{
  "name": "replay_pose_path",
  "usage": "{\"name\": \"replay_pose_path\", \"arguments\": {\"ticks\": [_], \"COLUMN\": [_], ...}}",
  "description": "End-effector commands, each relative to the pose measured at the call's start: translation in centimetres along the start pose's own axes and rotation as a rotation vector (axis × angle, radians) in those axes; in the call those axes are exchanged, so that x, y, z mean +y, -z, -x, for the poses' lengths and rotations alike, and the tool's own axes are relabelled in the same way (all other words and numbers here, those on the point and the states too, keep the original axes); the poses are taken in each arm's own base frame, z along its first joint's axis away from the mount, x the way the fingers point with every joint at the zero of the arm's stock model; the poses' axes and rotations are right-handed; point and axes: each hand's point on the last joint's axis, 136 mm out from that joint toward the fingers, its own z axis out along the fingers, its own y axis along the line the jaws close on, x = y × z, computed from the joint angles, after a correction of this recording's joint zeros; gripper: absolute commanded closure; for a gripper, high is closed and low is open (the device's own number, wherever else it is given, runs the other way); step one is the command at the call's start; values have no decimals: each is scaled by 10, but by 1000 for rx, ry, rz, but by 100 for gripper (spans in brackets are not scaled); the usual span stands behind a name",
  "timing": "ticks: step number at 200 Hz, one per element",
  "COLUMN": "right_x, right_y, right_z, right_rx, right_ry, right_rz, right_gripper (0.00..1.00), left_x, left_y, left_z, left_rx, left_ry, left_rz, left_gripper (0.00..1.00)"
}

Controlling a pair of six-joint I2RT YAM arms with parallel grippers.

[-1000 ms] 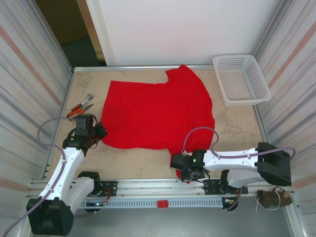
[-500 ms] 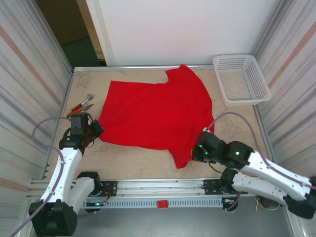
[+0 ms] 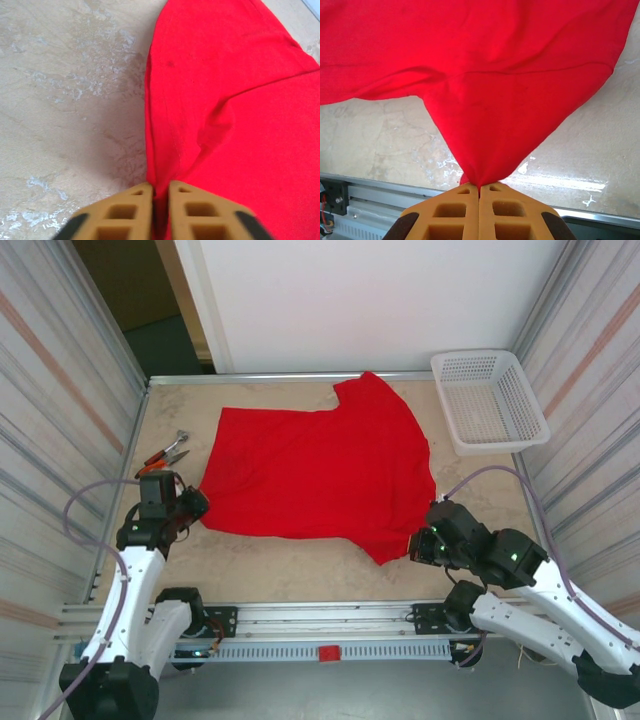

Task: Fold the inside-out t-shirt

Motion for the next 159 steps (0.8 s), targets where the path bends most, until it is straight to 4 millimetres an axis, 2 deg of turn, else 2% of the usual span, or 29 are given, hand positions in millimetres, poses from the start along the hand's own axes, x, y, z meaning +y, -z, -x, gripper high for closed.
{"name": "replay_pose_path", "arguments": {"ticks": [1,8,19,52,75,87,129,159], "right_x": [-7,-9,-10,-12,-14,-16,-23,-25], "right_y": [-5,-6,-8,-10,-8,-5,-3,-4], "right_z": [-6,-8,-10,-12,-11,-8,-8,-9], "right_rx": [21,26,30,34,25,9,1,5], "right_ry": [12,7,0,-7,-6,-6,-5,-6], "right_rz": [-21,-21,-20,-17,-26,-38,-57,-62], "right_gripper": [100,100,100,100,100,100,100,100], "left_x": [12,14,17,33,36,46,82,86], "left_y": [-5,-5,-5,-5,0,3,5,-5], "left_z": [-13,-16,-23,-58,-80,-90,-107,-103], "left_rx": [52,60,78,151,156,155,134,105], "left_ry": [-6,-5,-1,58,82,107,196,211], "left_rz": [43,48,51,77,113,166,327,353], "left_gripper": [53,48,46,46,46,46,46,46]}}
